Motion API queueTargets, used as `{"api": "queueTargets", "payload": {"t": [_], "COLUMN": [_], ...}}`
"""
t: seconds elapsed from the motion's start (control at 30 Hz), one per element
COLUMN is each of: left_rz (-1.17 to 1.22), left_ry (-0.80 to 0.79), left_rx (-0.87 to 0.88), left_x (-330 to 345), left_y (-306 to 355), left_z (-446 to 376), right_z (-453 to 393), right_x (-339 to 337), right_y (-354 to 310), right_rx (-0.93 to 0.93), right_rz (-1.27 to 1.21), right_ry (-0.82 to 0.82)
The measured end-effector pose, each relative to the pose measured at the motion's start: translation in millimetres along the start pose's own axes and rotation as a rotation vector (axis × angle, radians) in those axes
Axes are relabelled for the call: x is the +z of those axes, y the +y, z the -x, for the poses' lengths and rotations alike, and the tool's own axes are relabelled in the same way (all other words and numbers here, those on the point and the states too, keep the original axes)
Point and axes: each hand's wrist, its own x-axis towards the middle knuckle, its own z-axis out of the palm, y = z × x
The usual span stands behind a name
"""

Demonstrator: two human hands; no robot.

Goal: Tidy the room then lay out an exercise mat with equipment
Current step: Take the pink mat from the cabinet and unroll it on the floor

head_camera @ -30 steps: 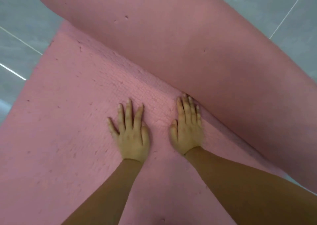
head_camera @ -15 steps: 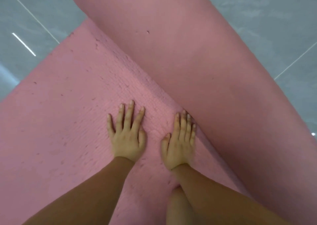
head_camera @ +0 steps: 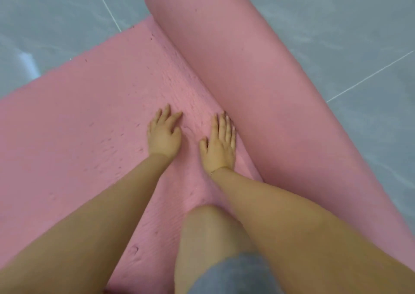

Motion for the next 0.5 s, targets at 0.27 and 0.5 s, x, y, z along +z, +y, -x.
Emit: {"api": "queueTargets", "payload": {"t": [0.27, 0.5], "left_rz": [0.287, 0.199], "left_ry": [-0.381, -0.551], "left_rx": [-0.168, -0.006], "left_x": [-9.2, 31.0], "left_y": [72.4, 132.1], "left_z": [57.4, 78.3], "right_z": [4.1, -11.6], "right_x": [-100.0, -163.3], "right_y": [105.4, 198.9], "right_rx": [-0.284, 0.077], "right_rz": [0.734, 0.599], "right_ry": [-0.088, -0.146]}}
